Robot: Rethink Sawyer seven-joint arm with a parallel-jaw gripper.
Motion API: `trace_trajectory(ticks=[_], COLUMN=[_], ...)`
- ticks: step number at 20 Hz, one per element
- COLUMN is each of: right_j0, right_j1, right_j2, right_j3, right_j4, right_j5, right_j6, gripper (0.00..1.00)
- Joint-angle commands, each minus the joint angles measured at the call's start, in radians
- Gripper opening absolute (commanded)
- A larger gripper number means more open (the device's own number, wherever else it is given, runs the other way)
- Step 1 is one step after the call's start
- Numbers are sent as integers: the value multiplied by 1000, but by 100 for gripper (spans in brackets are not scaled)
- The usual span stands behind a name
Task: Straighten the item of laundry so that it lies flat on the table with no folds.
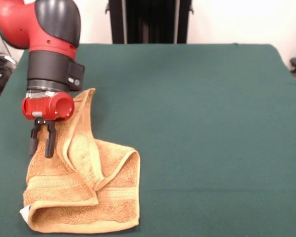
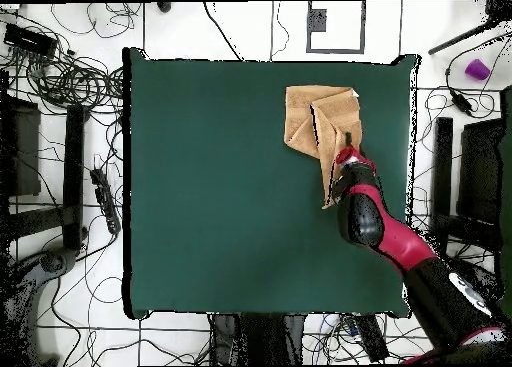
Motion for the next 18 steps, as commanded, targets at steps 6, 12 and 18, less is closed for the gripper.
trace_trajectory(ticks=[6, 12, 18], right_j0=[94, 106, 127], right_j1=[-56, -59, -76], right_j2=[-75, -82, -97], right_j3=[-76, -94, -91], right_j4=[-93, -128, -134], right_j5=[381, 401, 429], right_j6=[-44, -12, 15], gripper=[100, 100, 100])
